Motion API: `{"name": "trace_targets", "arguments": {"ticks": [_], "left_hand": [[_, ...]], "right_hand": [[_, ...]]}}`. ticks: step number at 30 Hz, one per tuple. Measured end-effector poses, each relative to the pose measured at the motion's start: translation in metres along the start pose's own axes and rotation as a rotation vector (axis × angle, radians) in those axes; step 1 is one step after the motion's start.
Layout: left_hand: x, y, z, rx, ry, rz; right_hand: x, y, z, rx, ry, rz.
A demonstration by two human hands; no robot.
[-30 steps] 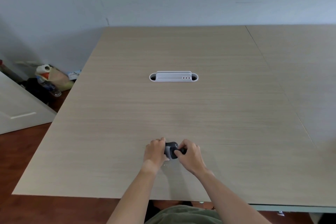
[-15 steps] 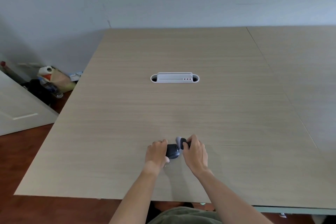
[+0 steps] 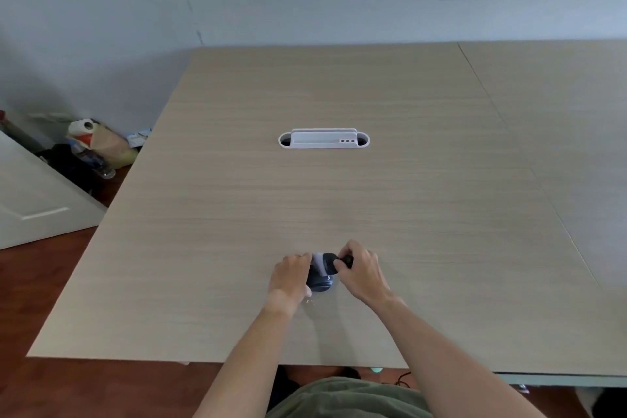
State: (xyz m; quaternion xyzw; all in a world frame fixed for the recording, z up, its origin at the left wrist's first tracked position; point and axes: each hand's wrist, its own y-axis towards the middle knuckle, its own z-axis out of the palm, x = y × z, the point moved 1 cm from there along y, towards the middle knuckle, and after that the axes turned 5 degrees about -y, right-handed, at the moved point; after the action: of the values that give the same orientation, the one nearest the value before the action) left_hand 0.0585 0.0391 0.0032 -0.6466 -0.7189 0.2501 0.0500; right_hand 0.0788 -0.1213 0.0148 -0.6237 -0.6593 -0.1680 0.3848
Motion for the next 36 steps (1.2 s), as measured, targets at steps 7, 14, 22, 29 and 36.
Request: {"name": "trace_targets", "arguments": {"ticks": [7, 14, 22, 29, 36], "left_hand": [[0.002, -0.002, 0.001, 0.013, -0.055, -0.006], [0.003, -0.004, -0.003, 0.005, -0.139, -0.003], [0.005, -0.004, -0.004, 0.018, -0.186, -0.003], [0.008, -0.004, -0.002, 0.009, -0.204, 0.013], [0.010, -0.002, -0.002, 0.019, -0.196, 0.047]], "right_hand": [[-0.007, -0.003, 0.000, -0.095, -0.101, 0.091], [-0.015, -0.006, 0.004, 0.052, -0.025, -0.005], [-0.013, -0.002, 0.000, 0.060, -0.017, -0.037], [-0.016, -0.002, 0.005, 0.021, -0.098, 0.033], [-0.015, -0.003, 0.002, 0.121, -0.093, -0.012]]}}
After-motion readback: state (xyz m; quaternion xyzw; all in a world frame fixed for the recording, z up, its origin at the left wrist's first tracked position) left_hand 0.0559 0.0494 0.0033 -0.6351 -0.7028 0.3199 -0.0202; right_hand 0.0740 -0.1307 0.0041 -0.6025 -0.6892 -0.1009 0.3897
